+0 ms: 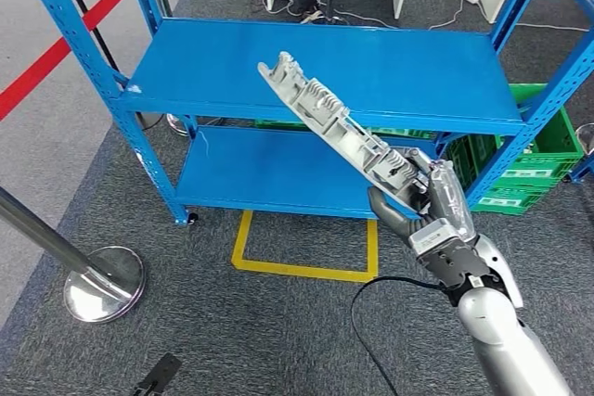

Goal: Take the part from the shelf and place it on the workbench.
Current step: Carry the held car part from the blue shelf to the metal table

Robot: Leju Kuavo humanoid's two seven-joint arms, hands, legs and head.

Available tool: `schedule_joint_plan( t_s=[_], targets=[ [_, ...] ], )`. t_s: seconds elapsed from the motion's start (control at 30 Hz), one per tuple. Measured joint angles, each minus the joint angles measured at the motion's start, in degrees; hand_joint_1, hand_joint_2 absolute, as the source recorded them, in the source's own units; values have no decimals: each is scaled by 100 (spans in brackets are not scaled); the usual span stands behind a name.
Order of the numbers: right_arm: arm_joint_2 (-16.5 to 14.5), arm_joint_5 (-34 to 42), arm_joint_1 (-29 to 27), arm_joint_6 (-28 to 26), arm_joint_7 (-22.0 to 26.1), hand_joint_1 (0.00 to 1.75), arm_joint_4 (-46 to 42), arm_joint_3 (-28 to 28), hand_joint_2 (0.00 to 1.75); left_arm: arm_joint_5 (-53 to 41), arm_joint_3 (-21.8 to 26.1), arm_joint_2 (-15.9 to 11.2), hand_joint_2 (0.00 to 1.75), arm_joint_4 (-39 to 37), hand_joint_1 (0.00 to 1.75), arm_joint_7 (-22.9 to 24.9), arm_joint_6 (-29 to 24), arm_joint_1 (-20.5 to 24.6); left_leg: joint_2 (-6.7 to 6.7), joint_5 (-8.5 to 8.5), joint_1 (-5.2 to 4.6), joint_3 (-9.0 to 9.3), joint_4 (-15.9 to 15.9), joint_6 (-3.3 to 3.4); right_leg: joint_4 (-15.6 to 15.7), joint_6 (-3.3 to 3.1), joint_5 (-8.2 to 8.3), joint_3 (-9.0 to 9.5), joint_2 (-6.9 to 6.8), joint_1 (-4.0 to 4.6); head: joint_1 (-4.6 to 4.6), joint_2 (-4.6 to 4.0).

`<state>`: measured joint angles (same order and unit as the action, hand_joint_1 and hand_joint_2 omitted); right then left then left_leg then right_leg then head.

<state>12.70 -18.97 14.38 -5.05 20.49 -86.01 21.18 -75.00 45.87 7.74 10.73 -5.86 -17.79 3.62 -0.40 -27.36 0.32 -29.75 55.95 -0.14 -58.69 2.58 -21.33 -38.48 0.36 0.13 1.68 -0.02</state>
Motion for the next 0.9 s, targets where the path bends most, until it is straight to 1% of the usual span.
schedule_joint_plan(
  t_s=[0.03, 0.07, 0.1, 0.13, 0.17, 0.2, 0.23, 0.27, 0.3, 0.33, 0.37, 0.4, 0.43, 0.47, 0.5, 0.53, 0.57, 0.6, 0.63, 0.67, 0.7, 0.73, 0.77, 0.8, 0.83, 0.87, 0.9],
  targets=[
    [0, 0, -10, 0, 5, 175, 0, -1, 175, -3, 2, -2, 175, 0, 0, 0, -1, -6, 7, 47, 11, -32, -9, 39, -164, 35, -158, -69, 0, -10, 11, 0],
    [0, 0, -22, 0, 9, 175, 0, -2, 175, -5, 4, -4, 175, 0, 0, 1, -1, -6, 13, 91, 19, -72, -12, 68, -455, 66, -393, -174, -1, -23, 21, 0],
    [0, 1, -36, 0, 14, 175, 0, -3, 175, -7, 7, -11, 175, 0, 0, 9, 1, -5, 13, 134, 18, -121, -11, 85, -843, 93, -649, -291, -4, -31, 35, 0],
    [0, 2, -53, 0, 16, 175, 0, -3, 175, -9, 8, -13, 175, 0, 0, 20, 5, -6, 13, 179, 17, -174, -10, 90, -1227, 114, -846, -391, -4, -39, 36, 0],
    [0, 3, -72, 0, 17, 175, 0, -4, 175, -10, 8, -13, 175, 0, 0, 31, 9, -11, 12, 224, 16, -230, -8, 88, -1490, 128, -937, -432, -3, -41, 36, 0],
    [0, 5, -91, 0, 16, 175, 0, -4, 175, -10, 9, -12, 175, 0, 0, 40, 13, -18, 11, 268, 16, -283, -7, 81, -1549, 134, -916, -373, -4, -42, 37, 0],
    [0, 8, -105, 0, 15, 175, 0, -5, 175, -10, 10, -11, 175, 0, 0, 44, 14, -24, 10, 309, 18, -332, -5, 68, -1369, 132, -804, -197, -4, -44, 36, 0],
    [0, 9, -112, 0, 15, 175, -1, -6, 175, -10, 10, -11, 175, 0, 0, 44, 15, -26, 8, 346, 19, -374, -1, 50, -1004, 127, -668, 79, -4, -47, 36, 0],
    [0, 10, -111, 0, 14, 175, -2, -8, 175, -10, 11, -12, 175, 0, 0, 44, 15, -26, 6, 378, 13, -414, 5, 25, -567, 117, -596, 396, -3, -45, 37, 0],
    [0, 12, -109, 0, 16, 175, -5, -11, 175, -10, 13, -13, 175, 0, 0, 44, 15, -23, 5, 412, 8, -443, 10, -5, -211, 90, -560, 638, 4, -39, 30, 1],
    [0, 14, -107, -1, 18, 175, -10, -17, 175, -10, 13, -13, 175, 0, 0, 44, 15, -21, 3, 447, 2, -465, 16, -38, 16, 61, -566, 783, 11, -30, 33, 1],
    [0, 14, -107, -1, 20, 175, -14, -23, 175, -10, 13, -13, 175, 0, 0, 44, 15, -21, 3, 483, -1, -485, 17, -73, 101, 26, -585, 823, 17, -16, 34, 1],
    [0, 15, -113, -1, 21, 175, -17, -32, 175, -10, 13, -12, 175, 0, 0, 44, 15, -24, 1, 522, 1, -499, 15, -110, 103, -23, -556, 786, 21, -10, 34, 1],
    [0, 14, -116, -1, 21, 175, -17, -39, 175, -10, 13, -15, 175, 0, 0, 44, 15, -28, -2, 521, 4, -524, 27, -143, 113, -71, -521, 754, 15, -15, 44, 0],
    [0, 13, -120, 0, 20, 175, -19, -44, 175, -12, 13, -17, 175, 0, 0, 44, 16, -32, -3, 439, 5, -573, 96, -175, 125, -127, -475, 714, 10, -23, 31, 0],
    [0, 14, -124, 0, 19, 175, -22, -49, 175, -17, 14, -19, 175, 0, 0, 44, 18, -34, -4, 269, 6, -658, 272, -202, 141, -179, -422, 665, 4, -35, 17, 0],
    [0, 14, -129, 0, 19, 175, -26, -50, 175, -28, 13, -18, 175, 0, 0, 44, 21, -34, -4, 21, 9, -780, 568, -223, 150, -214, -370, 606, 0, -41, 4, 0],
    [0, 15, -138, -1, 19, 175, -29, -51, 175, -40, 13, -14, 175, 0, 0, 44, 24, -33, -2, -241, 10, -920, 953, -241, 151, -232, -320, 539, 0, -40, -11, 0],
    [0, 15, -150, -1, 19, 175, -32, -52, 175, -51, 12, -10, 175, 0, 0, 44, 27, -32, -2, -433, 12, -1038, 1327, -252, 149, -239, -272, 472, 0, -35, -14, 0],
    [0, 15, -164, 0, 18, 175, -33, -52, 175, -59, 11, -9, 175, 0, 0, 44, 28, -33, -2, -511, 12, -1092, 1581, -256, 148, -240, -223, 407, -1, -30, -13, 0],
    [0, 15, -178, 0, 17, 175, -33, -54, 175, -62, 12, -9, 175, 0, 0, 44, 28, -33, -2, -467, 11, -1052, 1646, -253, 145, -238, -173, 344, 0, -26, -14, 0],
    [0, 15, -191, -1, 17, 175, -33, -55, 175, -64, 13, -11, 175, 0, 0, 44, 29, -32, -2, -335, 10, -908, 1502, -242, 144, -230, -125, 285, 3, -24, -14, 0],
    [0, 15, -202, -1, 16, 175, -37, -60, 175, -66, 13, -13, 175, 0, 0, 44, 29, -28, -2, -183, 10, -664, 1177, -225, 140, -217, -79, 236, 6, -23, -14, 0],
    [0, 15, -211, -2, 16, 175, -46, -69, 175, -67, 13, -13, 175, 0, 0, 44, 30, -21, -2, -86, 6, -365, 761, -205, 134, -196, -40, 194, 9, -16, -15, 0],
    [1, 14, -217, -2, 16, 175, -59, -83, 175, -68, 12, -13, 175, 0, 0, 44, 31, -10, -3, -48, 1, -107, 384, -180, 126, -169, -4, 161, 10, -8, -12, 1],
    [1, 14, -222, -2, 17, 175, -71, -95, 175, -69, 11, -11, 175, 0, 0, 44, 31, -2, -5, -52, -4, 68, 116, -153, 119, -138, 34, 140, 9, 1, -9, 1],
    [1, 14, -224, -2, 19, 175, -80, -103, 175, -69, 11, -10, 175, 0, 0, 44, 31, 2, -7, -69, -15, 141, -13, -125, 119, -103, 72, 124, 6, 5, -8, 1]
  ],
)
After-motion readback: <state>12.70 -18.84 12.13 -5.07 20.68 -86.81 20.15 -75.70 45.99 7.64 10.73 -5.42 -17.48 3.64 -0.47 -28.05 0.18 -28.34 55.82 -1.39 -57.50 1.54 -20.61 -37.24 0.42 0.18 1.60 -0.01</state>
